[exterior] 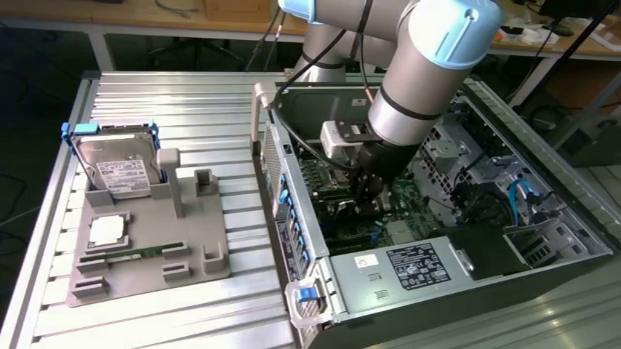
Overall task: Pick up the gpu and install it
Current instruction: 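Insert the gpu into the slot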
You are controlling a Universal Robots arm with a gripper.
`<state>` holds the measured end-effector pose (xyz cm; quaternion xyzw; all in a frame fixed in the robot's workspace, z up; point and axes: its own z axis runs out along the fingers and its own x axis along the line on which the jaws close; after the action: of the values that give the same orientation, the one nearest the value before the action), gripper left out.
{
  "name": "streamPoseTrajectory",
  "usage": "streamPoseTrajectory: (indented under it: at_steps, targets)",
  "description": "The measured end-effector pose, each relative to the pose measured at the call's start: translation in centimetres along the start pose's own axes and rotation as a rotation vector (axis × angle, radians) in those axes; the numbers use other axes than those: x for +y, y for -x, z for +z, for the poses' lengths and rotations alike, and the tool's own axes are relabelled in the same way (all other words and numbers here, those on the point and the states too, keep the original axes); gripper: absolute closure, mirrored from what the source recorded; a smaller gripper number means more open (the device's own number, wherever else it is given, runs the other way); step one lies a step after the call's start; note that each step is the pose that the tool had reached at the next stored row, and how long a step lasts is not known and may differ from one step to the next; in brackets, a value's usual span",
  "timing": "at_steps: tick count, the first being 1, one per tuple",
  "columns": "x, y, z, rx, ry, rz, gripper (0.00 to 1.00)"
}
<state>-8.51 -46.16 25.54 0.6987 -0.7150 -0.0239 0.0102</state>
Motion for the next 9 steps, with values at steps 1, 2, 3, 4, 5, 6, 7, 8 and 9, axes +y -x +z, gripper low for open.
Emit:
streamPoseTrajectory:
  at_steps: [1, 2, 3, 4, 5, 6, 7, 8, 9]
  targets:
    - [0.0, 0.0, 0.0, 0.0, 0.0, 0.0, 0.73]
    - [0.0, 0.02, -0.19, -0.0017, -0.0006, 0.0, 0.73]
    - [0.01, 0.04, -0.44, -0.0026, -0.0011, 0.0, 0.73]
    - [0.02, 0.03, -0.7, -0.001, -0.0002, 0.0, 0.73]
    - [0.03, 0.02, -0.75, -0.0002, 0.0002, 0.0, 0.73]
    - [0.03, 0.02, -0.75, -0.0002, 0.0002, 0.0, 0.73]
    - [0.03, 0.02, -0.75, -0.0002, 0.0002, 0.0, 0.73]
    - [0.03, 0.02, -0.75, -0.0002, 0.0002, 0.0, 0.73]
    - [0.03, 0.02, -0.75, -0.0002, 0.0002, 0.0, 0.73]
